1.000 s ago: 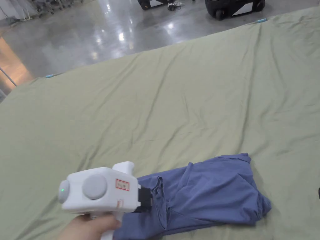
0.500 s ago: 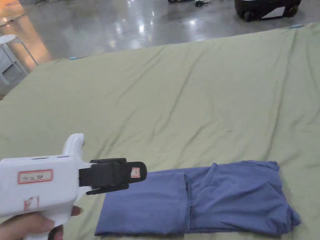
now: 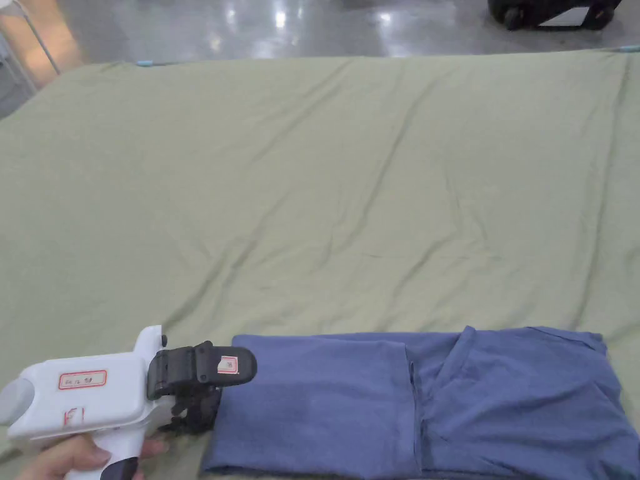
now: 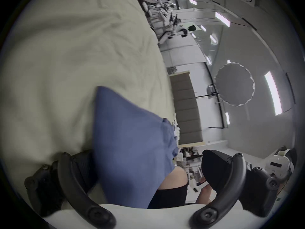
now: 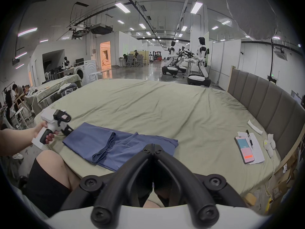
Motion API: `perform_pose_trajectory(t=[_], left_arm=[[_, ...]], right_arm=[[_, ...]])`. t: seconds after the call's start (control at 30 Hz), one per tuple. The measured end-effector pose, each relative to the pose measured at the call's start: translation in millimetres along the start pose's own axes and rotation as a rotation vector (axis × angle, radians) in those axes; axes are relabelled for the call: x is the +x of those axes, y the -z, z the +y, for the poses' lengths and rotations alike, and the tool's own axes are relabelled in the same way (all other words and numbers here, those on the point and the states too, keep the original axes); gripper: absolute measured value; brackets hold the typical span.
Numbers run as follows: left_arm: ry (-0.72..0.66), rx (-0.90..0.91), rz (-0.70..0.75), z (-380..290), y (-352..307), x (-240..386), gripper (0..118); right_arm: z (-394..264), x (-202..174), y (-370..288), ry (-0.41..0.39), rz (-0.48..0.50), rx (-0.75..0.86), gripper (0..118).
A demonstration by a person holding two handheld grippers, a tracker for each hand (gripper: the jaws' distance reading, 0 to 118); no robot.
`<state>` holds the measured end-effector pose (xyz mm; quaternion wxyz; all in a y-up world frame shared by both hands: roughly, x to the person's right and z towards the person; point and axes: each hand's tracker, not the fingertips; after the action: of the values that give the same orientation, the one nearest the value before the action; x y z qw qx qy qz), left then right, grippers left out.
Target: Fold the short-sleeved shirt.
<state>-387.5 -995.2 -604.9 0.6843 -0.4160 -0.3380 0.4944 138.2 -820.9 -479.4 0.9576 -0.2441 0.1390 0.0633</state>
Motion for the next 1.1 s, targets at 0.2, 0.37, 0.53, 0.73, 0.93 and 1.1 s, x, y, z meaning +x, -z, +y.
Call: perform_pose_trajectory(t=[0.2,0.37,0.53,0.73,0.93,1.1], left_arm=[[0.076,-0.126,0.053,11.0,27.5,3.3,105],[0.066,-0.148,0.159,10.8,31.0,8.7,8],[0.104,-0.070,0.160,15.5,2.7,24.4,8],[0.108,-0.013,0.349,21.6,-66.7,31.3,8],[0.093,0.085,0.552,26.5,-105.2,77.9,9],[0.167,0.024,0.641,30.1,-60.2,152.7,9]], right_arm=[[3.6,-13.5,8.7,-0.035,0.005,-0.049,0],[10.8,-21.1,9.0,-0.027,0.038,-0.038,0],[15.9,-27.3,1.8,-0.052,0.046,-0.014,0],[8.8,-22.1,-3.5,-0.028,0.070,0.005,0],[-1.4,-7.6,-1.6,0.018,0.098,0.030,0],[-13.5,6.8,0.2,0.063,0.115,0.028,0]])
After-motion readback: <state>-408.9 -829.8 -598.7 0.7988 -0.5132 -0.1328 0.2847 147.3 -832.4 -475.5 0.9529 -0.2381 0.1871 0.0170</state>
